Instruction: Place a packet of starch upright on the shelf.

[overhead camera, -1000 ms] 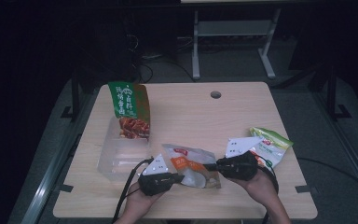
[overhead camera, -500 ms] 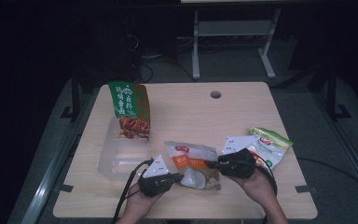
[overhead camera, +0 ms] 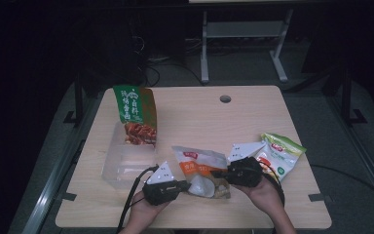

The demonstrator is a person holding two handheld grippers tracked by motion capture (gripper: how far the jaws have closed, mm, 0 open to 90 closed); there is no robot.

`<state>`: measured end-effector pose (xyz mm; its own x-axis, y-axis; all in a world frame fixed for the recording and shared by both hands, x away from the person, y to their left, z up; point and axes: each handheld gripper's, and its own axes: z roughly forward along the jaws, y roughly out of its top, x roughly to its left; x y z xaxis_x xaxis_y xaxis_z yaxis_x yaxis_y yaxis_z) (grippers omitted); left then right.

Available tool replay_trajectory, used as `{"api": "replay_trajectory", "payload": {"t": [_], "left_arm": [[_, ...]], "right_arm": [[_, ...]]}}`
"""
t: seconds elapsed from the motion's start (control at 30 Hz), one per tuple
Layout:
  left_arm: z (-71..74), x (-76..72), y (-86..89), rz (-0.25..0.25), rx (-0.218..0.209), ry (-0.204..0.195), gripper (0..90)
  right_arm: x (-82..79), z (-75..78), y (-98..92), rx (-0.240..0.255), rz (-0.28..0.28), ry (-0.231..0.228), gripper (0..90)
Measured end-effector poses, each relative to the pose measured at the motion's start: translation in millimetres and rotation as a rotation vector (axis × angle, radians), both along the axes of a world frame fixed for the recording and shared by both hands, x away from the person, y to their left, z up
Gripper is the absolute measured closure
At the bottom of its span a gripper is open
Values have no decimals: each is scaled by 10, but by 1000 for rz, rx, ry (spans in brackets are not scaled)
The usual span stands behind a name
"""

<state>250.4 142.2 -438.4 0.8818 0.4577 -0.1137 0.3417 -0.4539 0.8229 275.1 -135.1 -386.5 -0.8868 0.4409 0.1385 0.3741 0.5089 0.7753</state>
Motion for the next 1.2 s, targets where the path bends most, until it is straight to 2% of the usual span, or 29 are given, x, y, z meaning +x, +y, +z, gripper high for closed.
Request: {"api": "replay_trajectory", "payload": {"t": [0.23, 0.4, 0.47, 0.63, 0.7, 0.77, 0.83, 0.97, 1.07, 1.13, 1.2], "left_arm": [[22, -20, 18, 2, -2, -2, 683], [37, -68, 26, -3, 4, -10, 601], [46, -100, 43, -3, -6, -10, 555], [91, -189, 62, 0, -12, -14, 458], [120, -204, 57, -4, 5, -26, 417], [152, -206, 50, -12, 5, -23, 388], [176, -207, 42, -9, 5, -14, 368], [210, -236, 108, -21, 50, -24, 350], [214, -287, 201, -22, 46, -6, 345], [213, -325, 252, -24, 56, -16, 342], [208, -354, 277, -22, 44, -17, 339]], "right_arm": [[-4, 3, -33, 3, -13, -7, 894], [-16, 22, -79, 9, -41, -17, 896], [-24, 39, -88, 10, -50, -25, 896], [-22, 98, -72, 10, -46, -26, 897], [-17, 129, -68, 11, -43, -24, 897], [-6, 161, -69, 17, -45, -26, 897], [14, 175, -61, 25, -49, -20, 898], [60, 202, -32, 41, -50, -24, 898], [105, 241, 9, 48, -48, -27, 898], [144, 283, 46, 50, -46, -28, 898], [181, 336, 91, 57, -43, -30, 898]]}}
